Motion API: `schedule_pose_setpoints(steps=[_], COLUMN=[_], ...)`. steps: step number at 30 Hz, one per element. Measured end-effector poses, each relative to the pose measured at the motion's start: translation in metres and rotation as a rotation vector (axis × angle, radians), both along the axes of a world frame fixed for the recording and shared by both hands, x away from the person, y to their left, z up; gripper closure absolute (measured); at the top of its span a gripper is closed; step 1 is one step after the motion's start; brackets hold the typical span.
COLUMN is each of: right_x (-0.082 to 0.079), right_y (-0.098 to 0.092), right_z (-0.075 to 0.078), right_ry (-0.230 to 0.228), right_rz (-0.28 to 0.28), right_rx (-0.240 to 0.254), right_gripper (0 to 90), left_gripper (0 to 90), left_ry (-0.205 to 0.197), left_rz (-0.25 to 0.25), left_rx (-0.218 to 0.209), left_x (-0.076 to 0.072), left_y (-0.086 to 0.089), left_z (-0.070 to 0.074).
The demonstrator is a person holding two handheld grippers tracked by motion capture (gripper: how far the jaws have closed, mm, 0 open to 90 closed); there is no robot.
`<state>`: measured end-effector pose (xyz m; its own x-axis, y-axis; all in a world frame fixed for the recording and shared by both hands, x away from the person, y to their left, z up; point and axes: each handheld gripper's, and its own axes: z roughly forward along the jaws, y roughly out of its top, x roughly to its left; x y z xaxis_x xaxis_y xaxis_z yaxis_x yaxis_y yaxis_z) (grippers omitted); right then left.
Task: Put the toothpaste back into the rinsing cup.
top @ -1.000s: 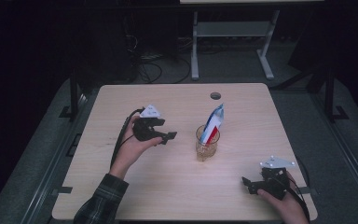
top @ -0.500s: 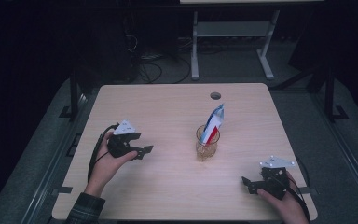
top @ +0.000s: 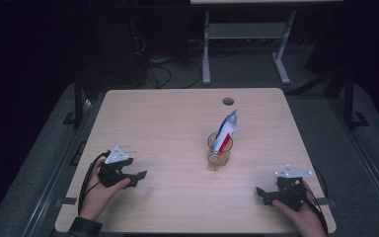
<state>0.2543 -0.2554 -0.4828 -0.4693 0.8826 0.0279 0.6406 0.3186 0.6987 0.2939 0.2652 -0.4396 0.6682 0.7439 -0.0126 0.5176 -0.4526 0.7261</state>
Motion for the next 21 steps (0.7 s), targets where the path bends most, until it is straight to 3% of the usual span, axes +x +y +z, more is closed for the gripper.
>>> schedule_pose_setpoints(steps=[9,14,21], right_x=[0.0,0.0,0.0], right_y=[0.0,0.0,0.0], right_z=[0.0,0.0,0.0], right_ry=[0.0,0.0,-0.001], right_rz=[-0.001,-0.001,0.0], right_rx=[0.0,0.0,0.0], right_gripper=[0.7,0.7,0.7], left_gripper=[24.2,23.7,18.1], left_ry=[0.013,0.022,0.021], left_rz=[0.035,0.055,0.049], left_rx=[0.022,0.071,0.045], left_x=[-0.014,-0.017,-0.019], left_y=[0.007,0.008,0.009], left_z=[-0.017,-0.026,-0.03])
